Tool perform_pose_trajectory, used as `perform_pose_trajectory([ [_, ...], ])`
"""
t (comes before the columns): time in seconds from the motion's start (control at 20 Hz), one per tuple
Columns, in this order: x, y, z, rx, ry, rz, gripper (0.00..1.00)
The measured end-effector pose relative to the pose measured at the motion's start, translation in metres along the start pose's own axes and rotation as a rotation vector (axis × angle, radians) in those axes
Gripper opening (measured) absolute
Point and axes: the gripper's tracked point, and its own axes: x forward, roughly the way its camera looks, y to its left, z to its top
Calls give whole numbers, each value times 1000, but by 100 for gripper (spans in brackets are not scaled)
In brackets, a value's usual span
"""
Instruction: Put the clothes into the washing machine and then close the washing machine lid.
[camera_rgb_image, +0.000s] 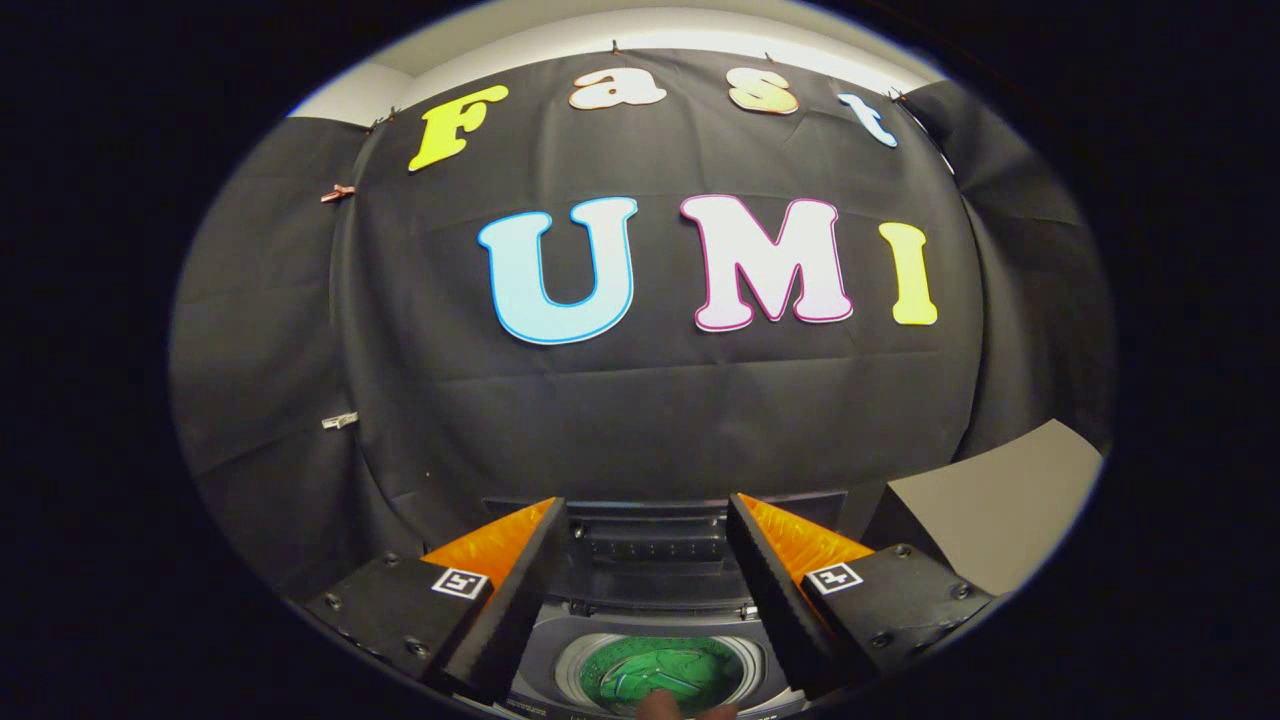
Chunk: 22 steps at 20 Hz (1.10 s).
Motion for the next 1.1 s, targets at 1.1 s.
perform_pose_trajectory([
  [1.1, 137, -25, -66, -44, 323, -46, 99],
])
